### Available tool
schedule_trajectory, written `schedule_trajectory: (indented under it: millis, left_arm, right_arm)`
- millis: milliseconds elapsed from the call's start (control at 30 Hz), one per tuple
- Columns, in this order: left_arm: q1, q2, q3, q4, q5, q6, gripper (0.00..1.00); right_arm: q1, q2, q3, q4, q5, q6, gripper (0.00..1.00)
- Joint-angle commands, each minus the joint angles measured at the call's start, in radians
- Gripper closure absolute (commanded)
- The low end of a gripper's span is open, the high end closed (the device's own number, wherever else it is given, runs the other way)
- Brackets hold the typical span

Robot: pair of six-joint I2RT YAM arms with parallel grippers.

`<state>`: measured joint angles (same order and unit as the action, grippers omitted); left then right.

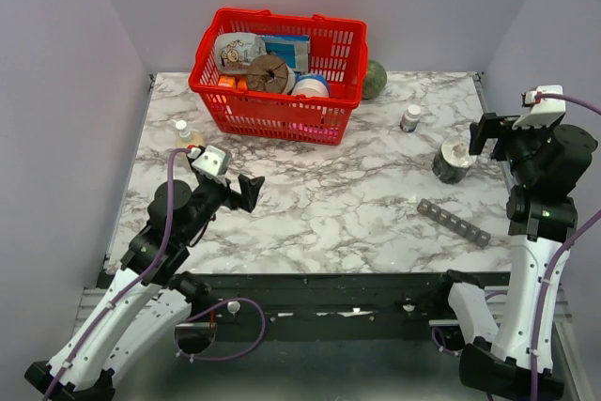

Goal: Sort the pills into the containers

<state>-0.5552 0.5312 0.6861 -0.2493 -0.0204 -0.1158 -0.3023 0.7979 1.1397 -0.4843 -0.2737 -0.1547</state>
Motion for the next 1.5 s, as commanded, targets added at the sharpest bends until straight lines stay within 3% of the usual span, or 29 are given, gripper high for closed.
schedule_trajectory:
  millis: [0, 333, 433, 467, 533, 567, 600, 733, 867, 1000, 1233, 1300, 1467]
  left_arm:
    - [0.006, 0.004, 0.016, -0.015, 0.017, 0.015, 0.01]
    - [0.006, 0.007, 0.009, -0.010, 0.019, 0.018, 0.01]
    - [0.006, 0.009, 0.001, -0.007, 0.019, 0.015, 0.01]
    - [0.006, 0.009, -0.006, -0.002, 0.020, 0.013, 0.01]
    - [0.006, 0.012, -0.014, 0.005, 0.020, 0.010, 0.01]
    - [0.006, 0.015, -0.017, 0.007, 0.020, 0.008, 0.01]
    - [0.006, 0.015, -0.025, 0.008, 0.019, 0.008, 0.01]
    - [0.008, 0.019, -0.043, 0.019, 0.045, 0.008, 0.01]
    - [0.006, 0.024, -0.053, 0.028, 0.046, 0.013, 0.01]
    - [0.008, 0.027, -0.069, 0.041, 0.056, 0.007, 0.01]
    - [0.006, 0.021, -0.077, 0.041, 0.053, 0.007, 0.01]
    - [0.006, 0.019, -0.079, 0.041, 0.051, 0.010, 0.01]
    - [0.006, 0.026, -0.077, 0.045, 0.053, 0.005, 0.01]
  right_arm:
    - [-0.004, 0.006, -0.008, 0.009, 0.004, 0.035, 0.00]
    - [-0.004, 0.004, -0.046, 0.007, -0.013, 0.004, 0.00]
    - [-0.004, 0.006, -0.077, -0.020, -0.080, -0.183, 0.00]
    - [-0.004, 0.021, -0.102, -0.112, -0.166, -0.376, 0.00]
    - [-0.004, 0.065, -0.116, -0.230, -0.237, -0.530, 0.00]
    - [-0.004, 0.092, -0.130, -0.366, -0.299, -0.669, 0.00]
    - [-0.004, 0.142, -0.147, -0.429, -0.330, -0.747, 0.05]
    - [-0.003, 0.187, -0.309, -0.472, -0.276, -0.951, 0.05]
    - [-0.003, 0.251, -0.443, -0.292, -0.086, -0.987, 0.05]
    - [-0.003, 0.348, -0.492, -0.192, -0.006, -0.970, 0.05]
    - [-0.003, 0.478, -0.514, -0.066, 0.073, -0.939, 0.14]
    - [-0.003, 0.506, -0.517, -0.056, 0.071, -0.947, 0.18]
    - [0.003, 0.534, -0.497, -0.138, 0.004, -1.009, 0.39]
